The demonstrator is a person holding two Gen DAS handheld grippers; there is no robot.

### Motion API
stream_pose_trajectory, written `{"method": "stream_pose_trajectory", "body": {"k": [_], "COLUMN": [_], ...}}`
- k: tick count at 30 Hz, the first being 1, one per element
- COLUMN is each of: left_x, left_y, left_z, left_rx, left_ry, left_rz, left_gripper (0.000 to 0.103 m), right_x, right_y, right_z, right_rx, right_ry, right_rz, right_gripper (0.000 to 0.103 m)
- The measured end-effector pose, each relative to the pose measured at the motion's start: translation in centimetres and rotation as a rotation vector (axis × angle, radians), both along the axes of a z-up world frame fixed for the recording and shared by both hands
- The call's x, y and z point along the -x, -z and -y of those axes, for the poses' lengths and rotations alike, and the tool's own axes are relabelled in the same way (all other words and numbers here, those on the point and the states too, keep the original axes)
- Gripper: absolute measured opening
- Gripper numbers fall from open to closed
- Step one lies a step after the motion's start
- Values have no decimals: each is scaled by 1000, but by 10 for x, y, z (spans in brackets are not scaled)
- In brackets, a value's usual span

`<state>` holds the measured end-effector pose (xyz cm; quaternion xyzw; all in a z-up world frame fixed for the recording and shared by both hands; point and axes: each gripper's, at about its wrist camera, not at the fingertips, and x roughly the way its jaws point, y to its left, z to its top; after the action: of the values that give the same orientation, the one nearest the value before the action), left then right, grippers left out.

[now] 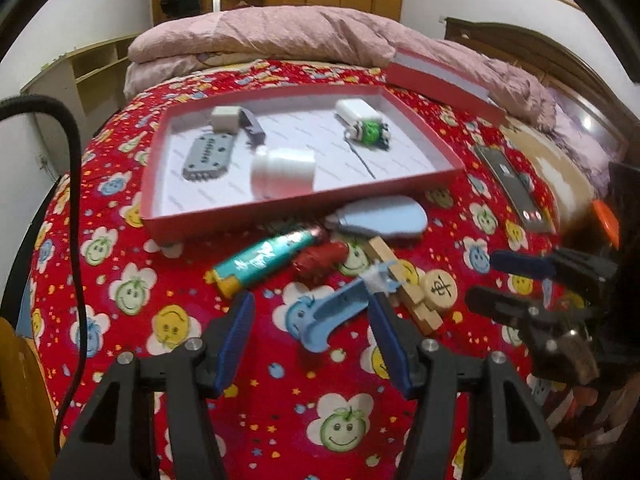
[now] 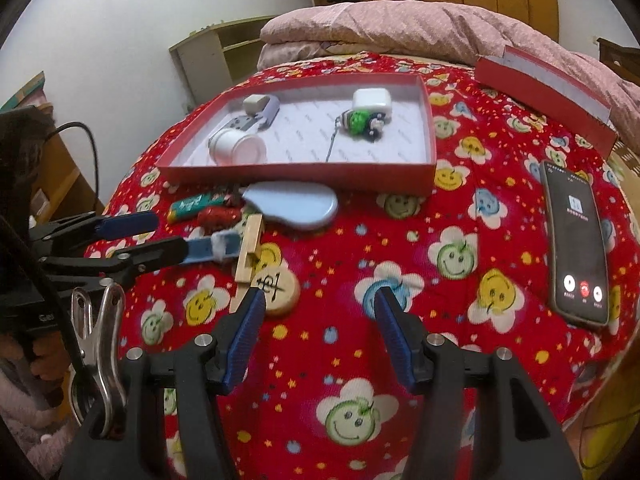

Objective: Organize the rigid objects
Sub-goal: 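Withdraw both grippers from the tray back toward the object pile, then grasp blue hook piece with left gripper while right gripper grasps wooden token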

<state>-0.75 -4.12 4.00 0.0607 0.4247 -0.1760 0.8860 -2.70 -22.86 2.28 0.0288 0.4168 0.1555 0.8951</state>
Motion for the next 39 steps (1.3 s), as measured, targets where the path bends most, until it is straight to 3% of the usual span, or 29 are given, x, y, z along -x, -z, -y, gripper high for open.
{"method": "stream_pose_trajectory", "body": {"k": [12,17,19,21,25,32,39], "left_x": [-5,-4,-3,-1,1,7,5], "left_y": [20,20,20,18,17,16,19], "left_z": [19,23,24,23,20,-3,-7], "left_rx": [-59,-51,-37,-29,-24,-39,-27], "left_ry": [56,78,96,100,98,29,12], "left_rz": [0,9,3,1,-4,-14,-13], "left_gripper": [61,45,28,23,22,22,22], "right_x": [3,1,1,0,0,-2,-6], "right_y": [7,9,9,10,11,11,14], "right_z": [-3,-2,-2,-2,-2,-5,-19], "right_rx": [2,-1,-1,0,1,41,89], "right_ry": [-33,-31,-31,-31,-31,-46,-83], "right_rz": [1,-2,-5,-7,-7,3,16], "right_gripper": [58,58,58,58,58,38,35]}}
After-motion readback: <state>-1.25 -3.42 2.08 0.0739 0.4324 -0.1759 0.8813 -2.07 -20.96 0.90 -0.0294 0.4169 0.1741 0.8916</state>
